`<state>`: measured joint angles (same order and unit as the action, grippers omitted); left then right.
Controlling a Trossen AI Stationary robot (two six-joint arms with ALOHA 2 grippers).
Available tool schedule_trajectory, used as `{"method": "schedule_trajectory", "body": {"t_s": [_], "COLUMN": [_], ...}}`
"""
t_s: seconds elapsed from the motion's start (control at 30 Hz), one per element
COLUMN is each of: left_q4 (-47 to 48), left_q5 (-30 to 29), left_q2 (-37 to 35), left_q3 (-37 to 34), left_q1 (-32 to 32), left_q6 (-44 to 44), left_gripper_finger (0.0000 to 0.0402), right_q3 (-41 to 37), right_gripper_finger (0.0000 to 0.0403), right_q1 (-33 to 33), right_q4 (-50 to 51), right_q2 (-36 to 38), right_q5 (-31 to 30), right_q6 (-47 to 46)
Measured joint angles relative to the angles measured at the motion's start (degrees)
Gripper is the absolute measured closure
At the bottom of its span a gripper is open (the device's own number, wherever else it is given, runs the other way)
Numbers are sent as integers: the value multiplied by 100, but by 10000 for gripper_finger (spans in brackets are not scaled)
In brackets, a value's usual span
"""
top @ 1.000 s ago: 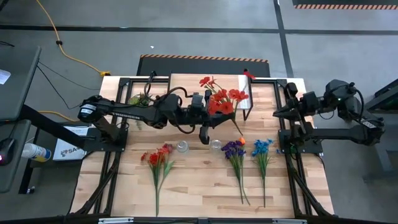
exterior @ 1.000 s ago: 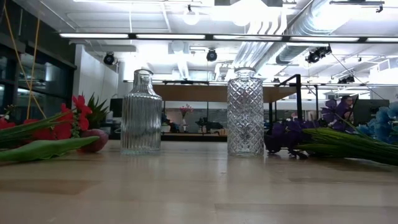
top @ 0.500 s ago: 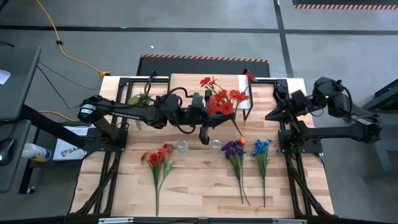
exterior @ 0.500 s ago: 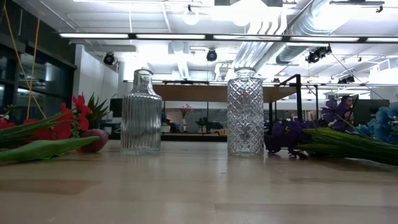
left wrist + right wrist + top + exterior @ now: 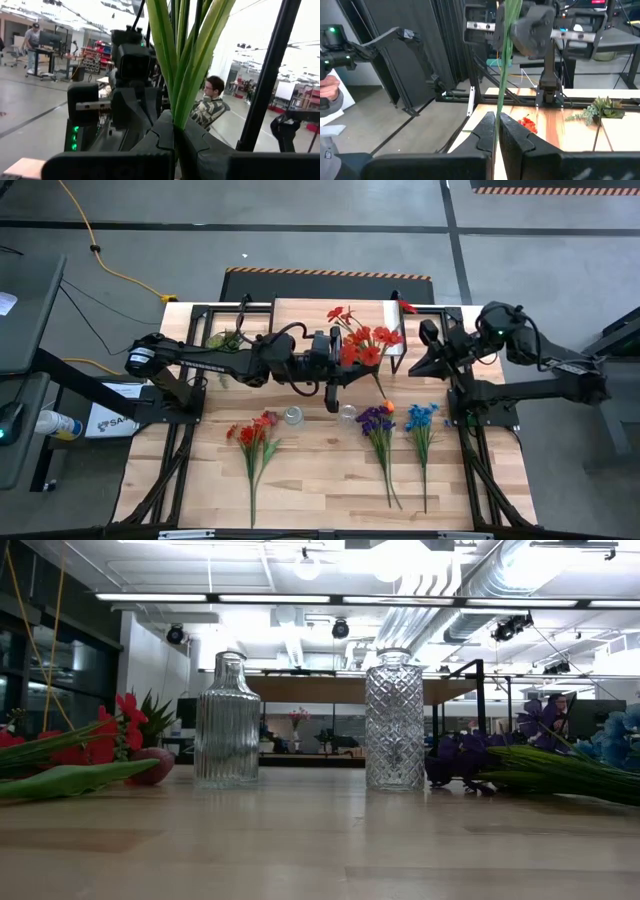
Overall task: Pick and place flowers into a vace then onto a shelf
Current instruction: Put the left orange flowers into the right transparent vase
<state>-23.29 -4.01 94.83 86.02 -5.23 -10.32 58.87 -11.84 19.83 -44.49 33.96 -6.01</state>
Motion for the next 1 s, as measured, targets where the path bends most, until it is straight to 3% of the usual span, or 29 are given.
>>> {"method": "schedule_trajectory", "body": {"t_s": [0.13,0.6,1.0], "left_q4": [31,160,270], "left_q5": [-14,-107,-219], "left_q2": [0,0,0], "left_q3": [0,0,0], "left_q1": [0,-1,-2], "left_q6": [-30,-43,-43], "left_gripper_finger": [367,367,367], "right_q3": [0,0,0], "right_gripper_finger": [377,237,225], "right_q1": [0,121,376], "right_q4": [-323,-980,-1480], "right_q2": [-124,-788,-1191], "right_q5": [173,350,74], "right_q6": [-1,-298,-190]}}
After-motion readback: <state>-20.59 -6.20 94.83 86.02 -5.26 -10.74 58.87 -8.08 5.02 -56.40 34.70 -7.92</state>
